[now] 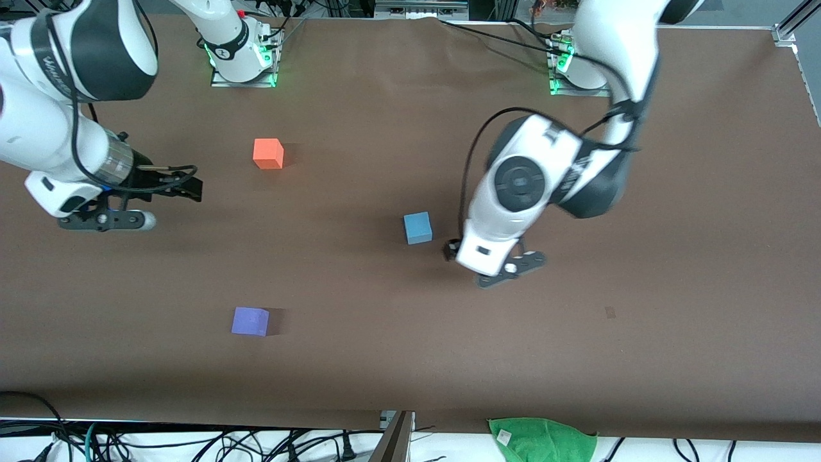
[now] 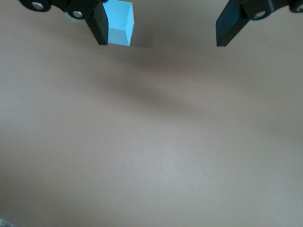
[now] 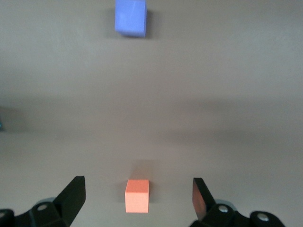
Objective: Place blue block between orange and purple blocks
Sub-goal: 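Release the blue cube while the right gripper reaches toward it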
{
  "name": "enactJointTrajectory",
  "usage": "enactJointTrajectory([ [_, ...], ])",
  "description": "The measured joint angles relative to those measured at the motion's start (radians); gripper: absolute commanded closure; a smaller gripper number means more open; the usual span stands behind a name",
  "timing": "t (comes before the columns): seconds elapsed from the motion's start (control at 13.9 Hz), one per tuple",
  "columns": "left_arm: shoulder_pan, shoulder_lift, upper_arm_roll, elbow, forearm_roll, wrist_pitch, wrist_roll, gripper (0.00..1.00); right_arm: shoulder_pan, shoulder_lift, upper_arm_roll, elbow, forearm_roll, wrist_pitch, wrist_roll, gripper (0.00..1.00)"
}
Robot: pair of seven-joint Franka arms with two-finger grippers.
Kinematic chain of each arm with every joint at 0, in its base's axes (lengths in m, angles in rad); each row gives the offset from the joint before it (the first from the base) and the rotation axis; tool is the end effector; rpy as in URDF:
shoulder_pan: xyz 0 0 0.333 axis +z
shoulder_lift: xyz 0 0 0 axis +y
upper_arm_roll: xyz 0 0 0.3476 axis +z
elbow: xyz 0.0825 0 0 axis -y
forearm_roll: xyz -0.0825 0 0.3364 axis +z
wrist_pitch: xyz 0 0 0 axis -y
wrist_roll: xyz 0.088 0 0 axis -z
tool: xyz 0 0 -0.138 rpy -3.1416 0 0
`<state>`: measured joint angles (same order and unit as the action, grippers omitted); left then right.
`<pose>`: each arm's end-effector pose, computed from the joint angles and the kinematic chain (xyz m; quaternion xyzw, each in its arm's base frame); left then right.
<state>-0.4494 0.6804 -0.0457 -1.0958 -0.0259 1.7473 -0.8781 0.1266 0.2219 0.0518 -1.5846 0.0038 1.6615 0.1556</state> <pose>0.6305 -0.3328 0.4234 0.9798 0.1974 -0.0281 0.0121 0.5618 0.0991 0.5065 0.9973 0.0108 -0.0725 0.0045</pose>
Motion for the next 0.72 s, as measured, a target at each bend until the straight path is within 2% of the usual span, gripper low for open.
enactJointTrajectory([
  [0.22,0.121,-0.080,0.004,0.002,0.000,-0.117,0.190,0.00,0.008,0.067,0.001,0.006,0.006,0.015,-0.005,0.00],
  [0.43,0.258,-0.159,0.004,-0.003,0.000,-0.219,0.371,0.00,0.038,0.089,0.007,0.011,0.105,0.059,-0.005,0.00],
  [0.57,0.331,-0.231,0.005,-0.034,0.000,-0.262,0.519,0.00,0.103,0.128,0.012,0.010,0.147,0.150,0.014,0.00],
  [0.72,0.393,-0.318,0.006,-0.105,0.000,-0.276,0.632,0.00,0.222,0.201,0.015,0.010,0.151,0.299,0.138,0.00],
])
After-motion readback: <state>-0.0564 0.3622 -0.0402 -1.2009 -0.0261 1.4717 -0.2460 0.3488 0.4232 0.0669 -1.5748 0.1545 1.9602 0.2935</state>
